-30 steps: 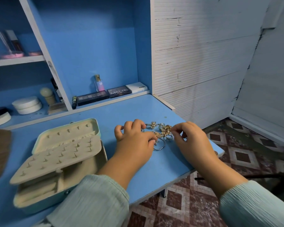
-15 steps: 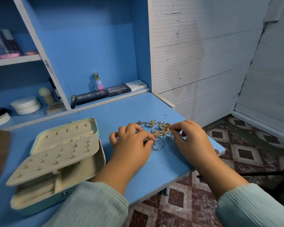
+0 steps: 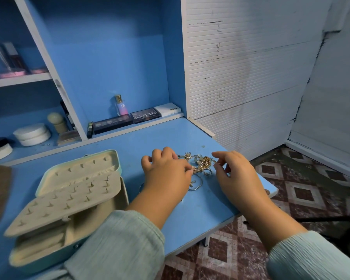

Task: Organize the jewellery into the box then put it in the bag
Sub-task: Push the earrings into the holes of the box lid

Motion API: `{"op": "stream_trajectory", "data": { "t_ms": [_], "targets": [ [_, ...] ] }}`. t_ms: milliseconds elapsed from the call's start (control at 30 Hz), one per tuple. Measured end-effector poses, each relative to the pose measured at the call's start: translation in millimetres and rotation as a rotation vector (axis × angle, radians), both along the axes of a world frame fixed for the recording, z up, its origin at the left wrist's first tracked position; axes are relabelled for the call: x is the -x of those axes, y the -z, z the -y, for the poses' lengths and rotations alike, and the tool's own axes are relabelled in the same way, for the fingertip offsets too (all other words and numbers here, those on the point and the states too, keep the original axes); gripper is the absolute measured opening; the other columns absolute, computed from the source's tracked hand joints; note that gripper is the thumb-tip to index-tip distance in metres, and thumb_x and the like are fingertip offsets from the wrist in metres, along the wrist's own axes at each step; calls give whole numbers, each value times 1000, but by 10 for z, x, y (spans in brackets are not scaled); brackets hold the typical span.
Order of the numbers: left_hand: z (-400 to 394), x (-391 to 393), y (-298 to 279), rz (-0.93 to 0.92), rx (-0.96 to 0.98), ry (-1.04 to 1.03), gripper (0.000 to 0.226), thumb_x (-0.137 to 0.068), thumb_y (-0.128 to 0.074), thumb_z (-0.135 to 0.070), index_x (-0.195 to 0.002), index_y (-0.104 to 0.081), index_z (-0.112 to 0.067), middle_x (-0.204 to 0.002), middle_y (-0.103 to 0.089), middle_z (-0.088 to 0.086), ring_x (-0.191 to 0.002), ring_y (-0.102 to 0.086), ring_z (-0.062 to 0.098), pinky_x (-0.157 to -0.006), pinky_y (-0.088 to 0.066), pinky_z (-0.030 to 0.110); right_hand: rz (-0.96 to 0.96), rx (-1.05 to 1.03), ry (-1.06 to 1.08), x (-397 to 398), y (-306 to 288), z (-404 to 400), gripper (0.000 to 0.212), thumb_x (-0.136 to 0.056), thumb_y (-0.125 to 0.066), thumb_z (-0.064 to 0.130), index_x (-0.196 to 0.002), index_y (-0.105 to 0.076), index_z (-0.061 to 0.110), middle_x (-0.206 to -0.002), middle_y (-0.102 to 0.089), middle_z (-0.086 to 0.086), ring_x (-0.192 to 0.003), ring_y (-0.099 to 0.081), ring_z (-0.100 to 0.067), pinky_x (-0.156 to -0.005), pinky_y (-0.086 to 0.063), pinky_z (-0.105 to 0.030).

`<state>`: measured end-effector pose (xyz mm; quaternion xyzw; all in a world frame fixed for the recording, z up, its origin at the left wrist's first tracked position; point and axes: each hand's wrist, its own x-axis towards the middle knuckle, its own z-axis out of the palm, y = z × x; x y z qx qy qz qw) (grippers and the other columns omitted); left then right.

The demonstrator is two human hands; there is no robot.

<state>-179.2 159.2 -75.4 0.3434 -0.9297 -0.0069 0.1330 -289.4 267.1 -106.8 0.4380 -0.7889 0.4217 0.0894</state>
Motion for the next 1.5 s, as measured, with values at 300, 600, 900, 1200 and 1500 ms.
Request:
{"op": "stream_trajectory", "data": {
  "t_ms": [300,600,900,1200,1500],
  "targets": [
    [68,123,-106,100,-11,-77,31,-94,-40,-52,-116,-58,-39,-125,-43,-4,-119,-31,21,-96,-21,39,7,-6,20,12,5,7,26,-92,-54,15,-117,-62,15,-86,-42,18,-83,-39,-2,-69,-31,-1],
    [116,367,-49,9,-79,-43,28,-91,-45,-54,-106,-63,-38,-121,-44,-7,-117,-31,19,-94,-19,37,8,-9,31,30,20,12,24,-92,-54,14,-115,-64,16,-82,-38,26,-85,-40,-4,-70,-29,-8],
    [168,236,-27,-21,2,-179,26,-95,-44,-45,-109,-63,-34,-120,-46,-4,-114,-34,21,-93,-23,38,43,-25,42,22,15,3,25,-93,-53,15,-116,-63,18,-82,-39,26,-87,-40,-5,-75,-29,-13],
    [129,172,-24,-56,-53,-133,25,-94,-48,-41,-118,-54,-39,-125,-39,-5,-119,-28,19,-98,-18,37,84,5,76,25,10,6,25,-94,-51,12,-115,-64,15,-92,-46,11,-90,-43,-8,-77,-31,-15],
    [80,294,-45,73,-111,38,23,-85,-54,-58,-102,-65,-48,-123,-36,-11,-120,-24,17,-95,-16,36,242,100,154,61,-36,-18,23,-94,-50,7,-109,-66,14,-88,-50,10,-73,-47,3,-66,-32,2]
  ]
}}
